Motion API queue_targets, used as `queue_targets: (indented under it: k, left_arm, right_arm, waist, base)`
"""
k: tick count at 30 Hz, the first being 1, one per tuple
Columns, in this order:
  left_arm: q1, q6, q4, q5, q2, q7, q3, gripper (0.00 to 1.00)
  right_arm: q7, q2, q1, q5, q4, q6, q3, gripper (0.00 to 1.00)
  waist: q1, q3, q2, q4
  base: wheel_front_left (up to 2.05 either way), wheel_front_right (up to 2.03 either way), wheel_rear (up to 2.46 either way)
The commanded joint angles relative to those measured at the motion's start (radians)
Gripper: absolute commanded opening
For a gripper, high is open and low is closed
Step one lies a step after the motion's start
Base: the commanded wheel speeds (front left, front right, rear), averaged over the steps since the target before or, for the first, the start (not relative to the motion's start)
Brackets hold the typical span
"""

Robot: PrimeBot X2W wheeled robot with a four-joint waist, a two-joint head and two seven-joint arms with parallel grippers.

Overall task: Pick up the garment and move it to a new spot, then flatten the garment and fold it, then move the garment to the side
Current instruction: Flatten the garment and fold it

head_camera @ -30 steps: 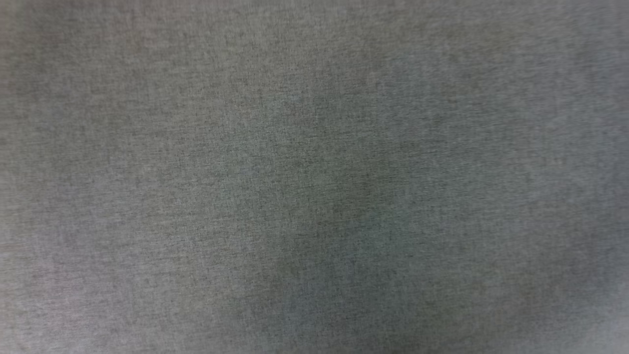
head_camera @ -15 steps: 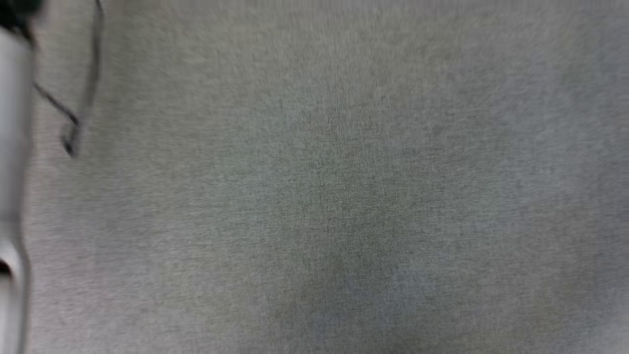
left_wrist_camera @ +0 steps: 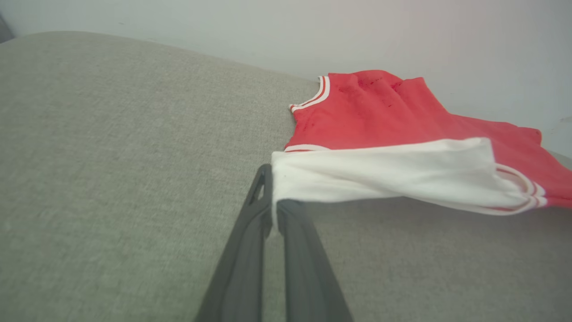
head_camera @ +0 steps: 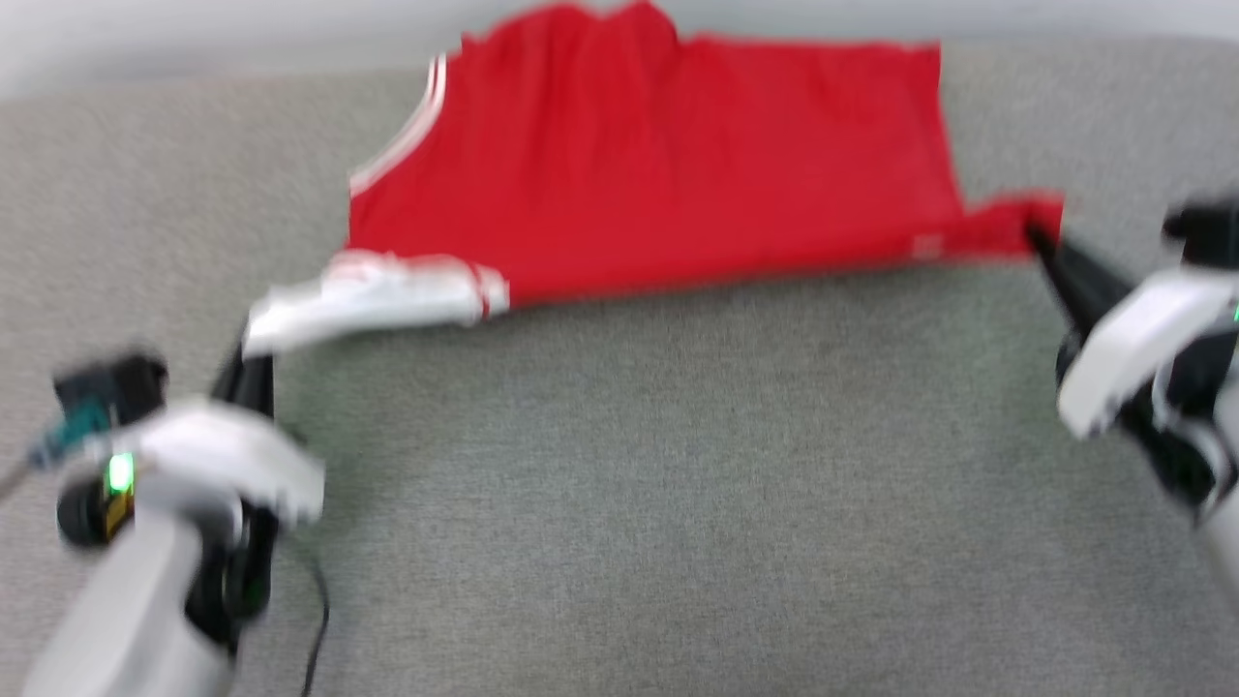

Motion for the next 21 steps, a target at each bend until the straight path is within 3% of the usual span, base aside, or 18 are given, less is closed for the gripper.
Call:
queue_targets:
  k: [1, 7, 14, 18, 21]
  left_arm:
    - [0.094, 0.035, -0.046, -0.012, 0.026, 0.005, 0.013, 0.00]
    - [0.389, 0.154, -0.274, -0.048, 0.080, 0.034, 0.045, 0.00]
    - [0.614, 0.269, -0.523, -0.070, 0.142, 0.097, 0.066, 0.00]
    - [0.655, 0.299, -0.633, -0.057, 0.168, 0.107, 0.072, 0.00]
    - [0.629, 0.297, -0.667, -0.049, 0.177, 0.128, 0.058, 0.00]
  right_arm:
    - [0.004, -0.021, 0.085, 0.003, -0.017, -0.002, -0.022, 0.00]
    - [0.042, -0.030, 0.351, -0.013, -0.119, -0.003, -0.119, 0.00]
    - [0.181, 0.031, 0.642, -0.085, -0.307, -0.003, -0.304, 0.00]
    - [0.298, 0.109, 0.763, -0.147, -0.449, -0.003, -0.426, 0.00]
    - [0.386, 0.165, 0.792, -0.194, -0.550, -0.002, -0.478, 0.00]
  waist:
    - [0.0002, -0.083, 0.0000, 0.015]
    - [0.0002, -0.165, 0.0000, 0.027]
    - [0.0002, -0.222, 0.0000, 0.031]
    - [0.0002, -0.222, 0.0000, 0.033]
    - [0.0002, -0.211, 0.0000, 0.024]
  base:
    - [0.00, 0.00, 0.00]
    - [0.00, 0.00, 0.00]
    - [0.00, 0.00, 0.00]
    - [0.00, 0.00, 0.00]
    - [0.00, 0.00, 0.00]
